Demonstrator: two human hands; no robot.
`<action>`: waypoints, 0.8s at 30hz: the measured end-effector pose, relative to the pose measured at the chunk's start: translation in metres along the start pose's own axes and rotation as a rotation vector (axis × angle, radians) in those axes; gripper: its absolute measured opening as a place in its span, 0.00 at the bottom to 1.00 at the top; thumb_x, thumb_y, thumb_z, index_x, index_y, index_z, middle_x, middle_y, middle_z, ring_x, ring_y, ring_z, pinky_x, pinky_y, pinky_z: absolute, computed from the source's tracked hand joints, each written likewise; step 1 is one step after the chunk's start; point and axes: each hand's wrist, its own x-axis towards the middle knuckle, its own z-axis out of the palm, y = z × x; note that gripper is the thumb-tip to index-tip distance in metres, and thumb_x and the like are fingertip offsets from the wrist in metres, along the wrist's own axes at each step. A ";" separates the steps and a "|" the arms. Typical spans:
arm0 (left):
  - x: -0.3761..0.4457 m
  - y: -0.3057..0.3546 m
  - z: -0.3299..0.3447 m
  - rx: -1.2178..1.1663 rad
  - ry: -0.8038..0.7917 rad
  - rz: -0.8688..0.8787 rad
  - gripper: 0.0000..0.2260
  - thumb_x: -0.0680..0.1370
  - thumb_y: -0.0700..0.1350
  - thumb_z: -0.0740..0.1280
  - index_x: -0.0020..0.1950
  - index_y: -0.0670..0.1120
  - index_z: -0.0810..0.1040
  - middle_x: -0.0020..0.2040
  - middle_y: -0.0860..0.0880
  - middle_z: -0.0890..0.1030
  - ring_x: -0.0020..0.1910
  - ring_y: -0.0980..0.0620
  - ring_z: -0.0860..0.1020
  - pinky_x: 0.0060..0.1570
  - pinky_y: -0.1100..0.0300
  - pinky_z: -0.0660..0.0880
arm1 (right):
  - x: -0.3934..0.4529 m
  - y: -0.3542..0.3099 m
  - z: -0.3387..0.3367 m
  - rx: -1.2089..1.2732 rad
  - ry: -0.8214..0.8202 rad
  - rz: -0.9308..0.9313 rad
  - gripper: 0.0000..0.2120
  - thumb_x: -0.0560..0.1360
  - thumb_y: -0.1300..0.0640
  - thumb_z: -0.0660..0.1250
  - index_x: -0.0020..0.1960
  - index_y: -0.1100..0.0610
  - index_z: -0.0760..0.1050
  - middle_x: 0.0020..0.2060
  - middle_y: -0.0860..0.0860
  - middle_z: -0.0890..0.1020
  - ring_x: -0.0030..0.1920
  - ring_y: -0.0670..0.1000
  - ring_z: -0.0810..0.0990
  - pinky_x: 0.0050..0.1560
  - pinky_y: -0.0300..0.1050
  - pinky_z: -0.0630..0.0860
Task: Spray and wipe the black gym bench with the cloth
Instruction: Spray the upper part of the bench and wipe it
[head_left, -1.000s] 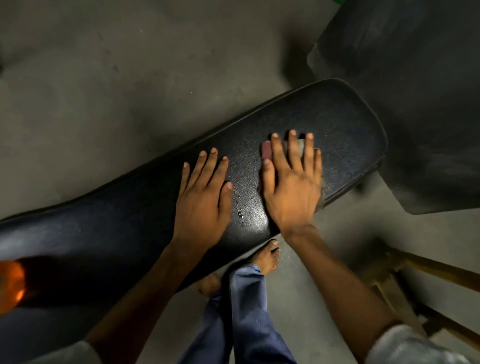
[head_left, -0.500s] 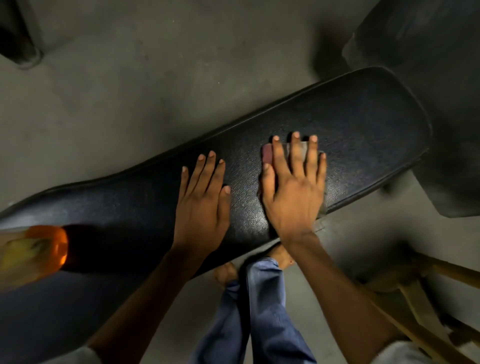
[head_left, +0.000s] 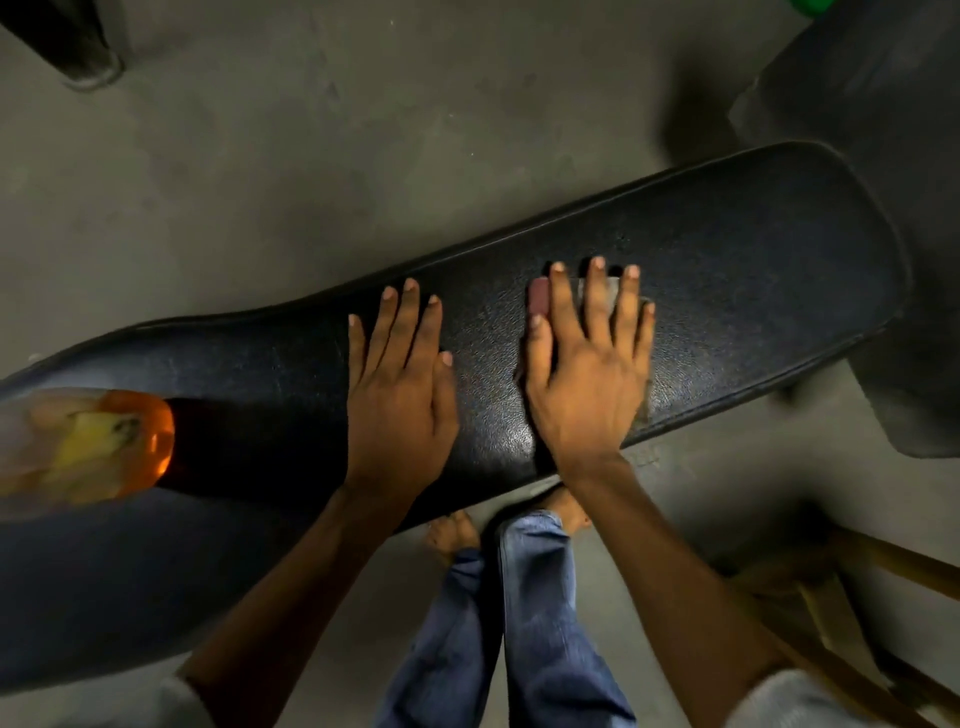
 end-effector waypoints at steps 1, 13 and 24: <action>-0.005 -0.004 -0.002 0.017 -0.002 -0.024 0.24 0.86 0.46 0.54 0.82 0.40 0.67 0.85 0.40 0.63 0.86 0.41 0.58 0.84 0.36 0.51 | -0.007 -0.009 0.002 0.007 -0.016 -0.057 0.27 0.88 0.43 0.54 0.86 0.46 0.61 0.87 0.54 0.60 0.88 0.61 0.52 0.86 0.65 0.53; -0.041 -0.032 -0.008 0.102 -0.068 -0.117 0.26 0.87 0.51 0.52 0.85 0.43 0.62 0.87 0.43 0.58 0.87 0.44 0.53 0.85 0.35 0.47 | -0.041 -0.022 0.004 0.026 -0.057 -0.295 0.26 0.88 0.43 0.56 0.84 0.47 0.66 0.85 0.55 0.64 0.87 0.62 0.56 0.84 0.67 0.57; -0.088 -0.072 -0.035 0.029 0.021 -0.176 0.25 0.88 0.50 0.51 0.84 0.41 0.64 0.85 0.42 0.61 0.87 0.44 0.56 0.84 0.35 0.54 | -0.064 -0.081 0.015 0.078 -0.228 -0.662 0.26 0.89 0.43 0.53 0.85 0.46 0.63 0.86 0.54 0.62 0.88 0.60 0.54 0.85 0.65 0.55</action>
